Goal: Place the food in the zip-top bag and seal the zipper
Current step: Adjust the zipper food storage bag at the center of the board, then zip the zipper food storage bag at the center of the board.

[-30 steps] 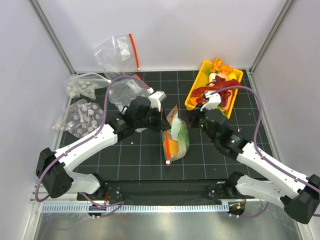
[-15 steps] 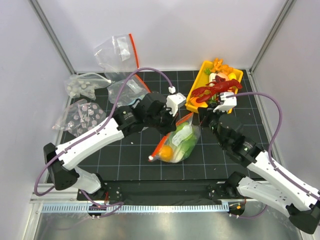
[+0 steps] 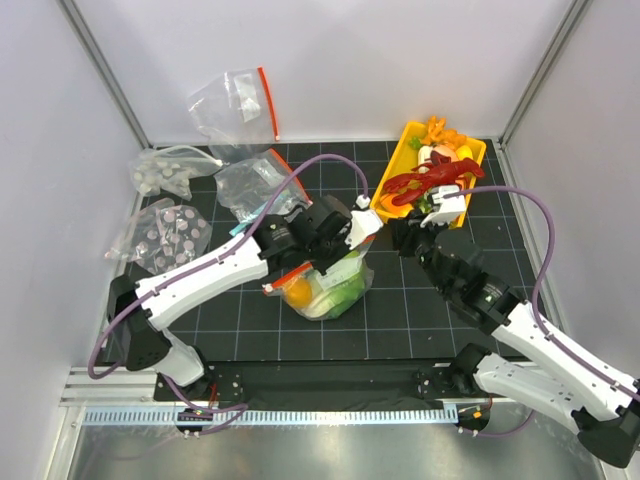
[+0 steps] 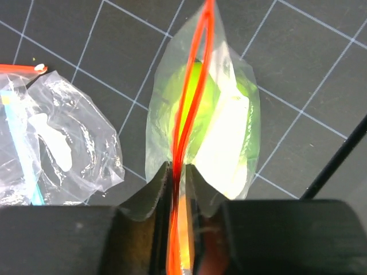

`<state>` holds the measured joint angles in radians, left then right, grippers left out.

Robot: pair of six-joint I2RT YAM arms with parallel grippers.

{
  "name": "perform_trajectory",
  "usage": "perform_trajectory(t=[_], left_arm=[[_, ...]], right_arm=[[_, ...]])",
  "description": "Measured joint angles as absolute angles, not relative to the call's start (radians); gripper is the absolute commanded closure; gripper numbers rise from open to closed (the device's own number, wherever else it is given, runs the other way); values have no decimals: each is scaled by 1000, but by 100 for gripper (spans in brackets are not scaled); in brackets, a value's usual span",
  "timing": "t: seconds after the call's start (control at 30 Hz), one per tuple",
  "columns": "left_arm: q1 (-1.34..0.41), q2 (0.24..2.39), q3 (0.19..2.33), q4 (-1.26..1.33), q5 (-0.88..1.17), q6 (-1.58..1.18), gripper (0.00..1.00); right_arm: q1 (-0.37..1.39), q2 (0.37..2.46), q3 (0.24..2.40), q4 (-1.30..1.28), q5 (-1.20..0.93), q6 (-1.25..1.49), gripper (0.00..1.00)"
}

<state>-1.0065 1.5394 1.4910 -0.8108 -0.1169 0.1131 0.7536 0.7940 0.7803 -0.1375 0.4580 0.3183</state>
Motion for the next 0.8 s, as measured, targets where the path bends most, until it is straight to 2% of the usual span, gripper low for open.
perform_trajectory(t=[0.07,0.13,0.17,0.27,0.3,0.37,0.4,0.43,0.5,0.53,0.6,0.63,0.7,0.8], left_arm=[[-1011,1523,1456,-775,-124,118,78],[-1013,1490,1405,-746,-120,122,71],[-1013,1468,1379,-730,-119,123,60],[-1013,1394,1320,-685,-121,114,50],[-1014,1364,1302,-669,-123,112,43],[-1015,1295,1268,-634,-139,96,36],[-1016,1259,1254,-617,-147,85,28],[-1017,1222,1242,-599,-155,77,27],[-1018,1148,1201,-546,-170,50,22],[-1019,1102,1171,-515,-181,35,16],[-1019,1008,1099,-446,-218,7,1],[-1019,962,1060,-411,-241,-11,0],[-1020,878,992,-352,-305,-50,0],[-1020,791,921,-280,-397,-99,0]], right_arm=[[754,785,780,-135,440,310,62],[754,770,776,-132,426,307,60],[754,762,774,-129,422,305,60],[754,745,770,-125,415,303,56],[753,741,768,-124,413,301,54],[754,739,768,-121,404,299,46],[754,739,768,-119,397,295,43],[754,739,768,-117,386,290,36],[753,739,764,-108,348,281,30],[753,739,762,-101,323,273,23],[753,739,756,-89,264,257,17],[753,741,756,-84,229,245,10],[754,750,757,-70,146,226,2],[753,790,760,-44,-6,192,0]])
